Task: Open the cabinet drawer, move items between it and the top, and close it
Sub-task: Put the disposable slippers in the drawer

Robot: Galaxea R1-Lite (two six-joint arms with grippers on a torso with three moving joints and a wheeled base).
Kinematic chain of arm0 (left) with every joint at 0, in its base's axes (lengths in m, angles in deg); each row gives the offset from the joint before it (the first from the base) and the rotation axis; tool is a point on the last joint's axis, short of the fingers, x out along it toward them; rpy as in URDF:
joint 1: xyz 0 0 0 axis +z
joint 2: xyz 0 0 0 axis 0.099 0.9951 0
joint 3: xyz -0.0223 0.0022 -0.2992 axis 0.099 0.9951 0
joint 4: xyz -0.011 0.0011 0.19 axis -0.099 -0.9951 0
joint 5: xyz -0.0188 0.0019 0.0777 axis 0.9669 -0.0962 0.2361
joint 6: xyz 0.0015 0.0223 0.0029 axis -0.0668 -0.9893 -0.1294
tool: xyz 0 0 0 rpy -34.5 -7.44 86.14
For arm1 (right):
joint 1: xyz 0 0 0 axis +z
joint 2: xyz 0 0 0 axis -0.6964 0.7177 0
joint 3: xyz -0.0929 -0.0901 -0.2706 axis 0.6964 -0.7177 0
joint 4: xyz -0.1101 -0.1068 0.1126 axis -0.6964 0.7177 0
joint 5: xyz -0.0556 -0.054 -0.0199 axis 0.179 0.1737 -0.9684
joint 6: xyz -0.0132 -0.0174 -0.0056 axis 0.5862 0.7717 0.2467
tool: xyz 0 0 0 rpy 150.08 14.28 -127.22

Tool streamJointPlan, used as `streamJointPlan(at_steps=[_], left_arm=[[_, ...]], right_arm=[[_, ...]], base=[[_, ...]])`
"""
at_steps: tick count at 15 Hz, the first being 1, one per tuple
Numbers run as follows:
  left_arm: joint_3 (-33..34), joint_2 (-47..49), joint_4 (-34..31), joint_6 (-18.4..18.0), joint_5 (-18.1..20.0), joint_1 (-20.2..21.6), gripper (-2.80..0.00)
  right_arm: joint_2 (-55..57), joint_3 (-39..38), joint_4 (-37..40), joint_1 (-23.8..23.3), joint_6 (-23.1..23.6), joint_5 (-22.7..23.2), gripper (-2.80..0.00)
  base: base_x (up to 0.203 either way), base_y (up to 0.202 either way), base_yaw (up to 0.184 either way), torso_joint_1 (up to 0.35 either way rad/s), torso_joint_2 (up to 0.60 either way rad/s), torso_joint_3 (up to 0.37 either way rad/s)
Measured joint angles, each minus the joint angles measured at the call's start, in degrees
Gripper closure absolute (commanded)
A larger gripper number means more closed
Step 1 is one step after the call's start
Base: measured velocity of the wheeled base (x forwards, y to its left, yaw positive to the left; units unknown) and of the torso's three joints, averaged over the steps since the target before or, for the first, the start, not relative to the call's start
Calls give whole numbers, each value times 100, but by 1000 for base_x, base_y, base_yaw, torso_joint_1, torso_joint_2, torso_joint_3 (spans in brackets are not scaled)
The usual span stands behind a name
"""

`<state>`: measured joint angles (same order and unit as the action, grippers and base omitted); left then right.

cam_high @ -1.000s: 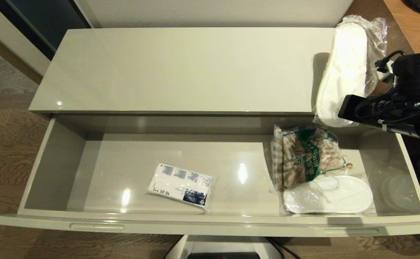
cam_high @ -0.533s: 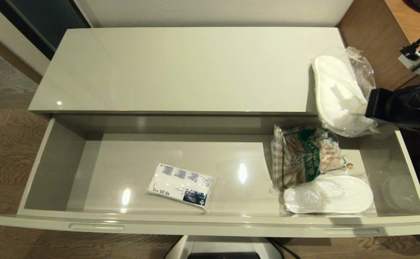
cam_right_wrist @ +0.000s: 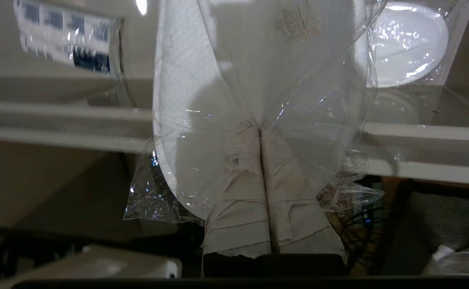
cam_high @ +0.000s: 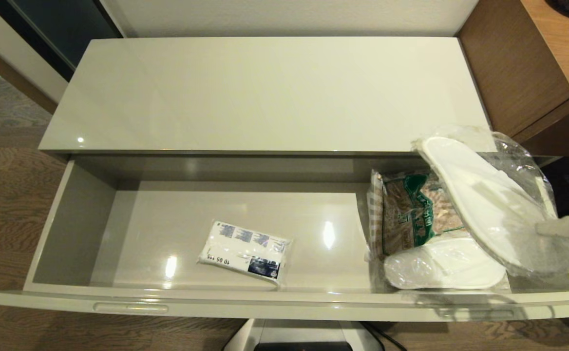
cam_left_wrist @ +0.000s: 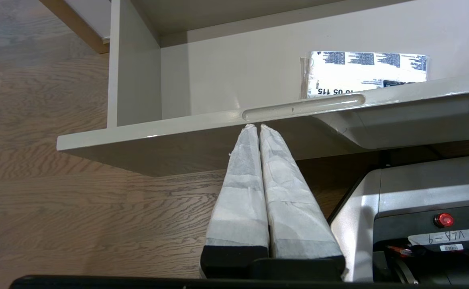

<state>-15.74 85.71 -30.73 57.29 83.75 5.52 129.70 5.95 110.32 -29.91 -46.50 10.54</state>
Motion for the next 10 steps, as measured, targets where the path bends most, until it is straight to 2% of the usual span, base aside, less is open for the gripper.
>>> streamJointPlan(at_steps=[2, 4, 8, 10], left_arm=[[0, 0, 0, 2, -1, -2, 0], [0, 0, 0, -2, -2, -5, 0], [0, 0, 0, 2, -2, -2, 0], [0, 0, 2, 0, -2, -5, 0]], right_arm=[[-457, -67, 367, 278, 378, 14, 0], [-745, -64, 618, 664, 388, 22, 0], [-836, -12, 434, 1304, -426, 169, 0], [-644, -22, -17, 1502, -1133, 450, 0]], base=[[0, 0, 0, 0, 0, 0], [0, 0, 0, 0, 0, 0], [0, 0, 0, 0, 0, 0], [0, 0, 0, 0, 0, 0]])
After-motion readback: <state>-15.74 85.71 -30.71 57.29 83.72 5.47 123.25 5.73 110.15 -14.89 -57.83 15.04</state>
